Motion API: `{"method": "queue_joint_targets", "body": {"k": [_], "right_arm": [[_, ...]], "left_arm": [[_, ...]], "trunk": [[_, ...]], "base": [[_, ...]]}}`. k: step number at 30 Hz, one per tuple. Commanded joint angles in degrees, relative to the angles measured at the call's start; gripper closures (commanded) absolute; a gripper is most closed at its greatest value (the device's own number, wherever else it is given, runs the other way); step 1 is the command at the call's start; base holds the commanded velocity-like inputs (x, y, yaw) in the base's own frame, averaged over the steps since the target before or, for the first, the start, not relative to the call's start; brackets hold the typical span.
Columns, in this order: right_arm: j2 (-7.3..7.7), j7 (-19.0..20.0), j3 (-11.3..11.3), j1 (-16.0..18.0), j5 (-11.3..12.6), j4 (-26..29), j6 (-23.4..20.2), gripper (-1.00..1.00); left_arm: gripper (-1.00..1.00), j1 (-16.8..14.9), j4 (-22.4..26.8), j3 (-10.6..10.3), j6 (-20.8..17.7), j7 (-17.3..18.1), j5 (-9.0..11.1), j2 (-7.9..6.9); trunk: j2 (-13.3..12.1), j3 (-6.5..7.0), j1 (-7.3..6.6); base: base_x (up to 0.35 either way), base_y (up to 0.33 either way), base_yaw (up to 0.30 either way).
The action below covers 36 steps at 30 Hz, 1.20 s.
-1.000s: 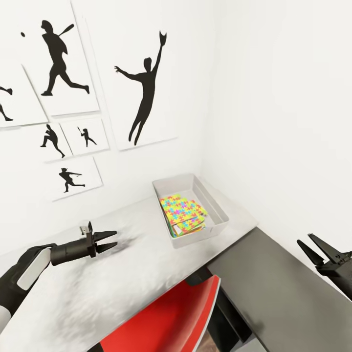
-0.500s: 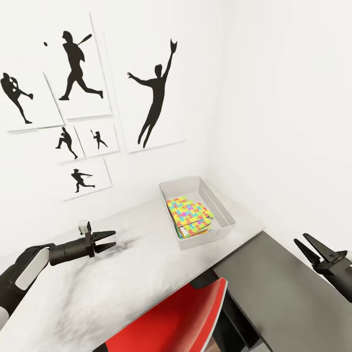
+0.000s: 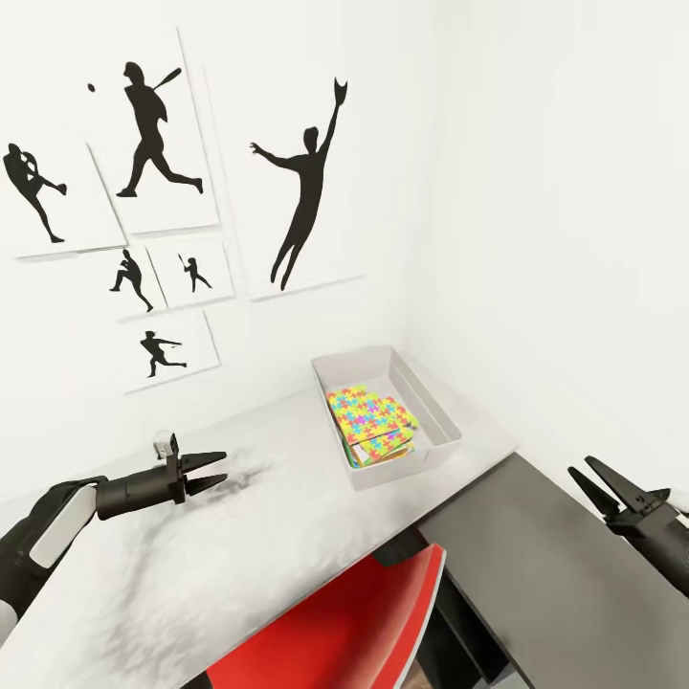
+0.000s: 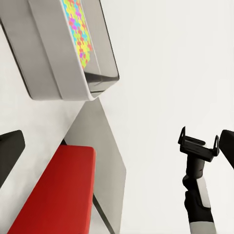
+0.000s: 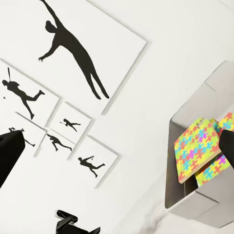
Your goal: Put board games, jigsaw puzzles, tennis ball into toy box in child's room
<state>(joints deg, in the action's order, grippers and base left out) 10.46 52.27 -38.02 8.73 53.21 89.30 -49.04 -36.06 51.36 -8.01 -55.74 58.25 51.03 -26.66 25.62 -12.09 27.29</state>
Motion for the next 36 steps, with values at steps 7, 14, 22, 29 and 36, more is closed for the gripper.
{"method": "queue_joint_targets", "body": {"k": [7, 14, 22, 29, 36], "right_arm": [[0.0, 0.1, 0.1, 0.1, 0.1, 0.1, -0.2, -1.0], [0.0, 0.0, 0.1, 0.1, 0.1, 0.1, -0.2, -1.0], [0.0, 0.0, 0.1, 0.1, 0.1, 0.2, -0.2, -1.0], [0.0, 0.0, 0.1, 0.1, 0.1, 0.3, -0.2, -1.0], [0.0, 0.0, 0.1, 0.1, 0.1, 0.2, -0.1, -1.0]], "left_arm": [[-1.0, -0.1, 0.0, -0.2, -0.2, 0.1, 0.2, -0.06], [-1.0, -0.1, 0.0, -0.2, -0.2, 0.1, 0.2, -0.05], [-1.0, -0.1, 0.0, -0.2, -0.2, 0.1, 0.2, -0.06], [-1.0, -0.1, 0.0, -0.2, -0.2, 0.1, 0.2, -0.06], [-1.0, -0.1, 0.0, -0.1, -0.2, 0.1, 0.2, -0.07]], "trunk": [[0.1, -0.11, 0.03], [0.1, -0.11, 0.03], [0.1, 0.16, 0.03], [0.1, 0.64, 0.03], [0.1, 1.16, 0.03]], "base": [[0.0, 0.0, 0.0], [0.0, 0.0, 0.0], [0.0, 0.0, 0.073], [-0.031, 0.0, 0.178], [-0.103, 0.0, 0.189]]}}
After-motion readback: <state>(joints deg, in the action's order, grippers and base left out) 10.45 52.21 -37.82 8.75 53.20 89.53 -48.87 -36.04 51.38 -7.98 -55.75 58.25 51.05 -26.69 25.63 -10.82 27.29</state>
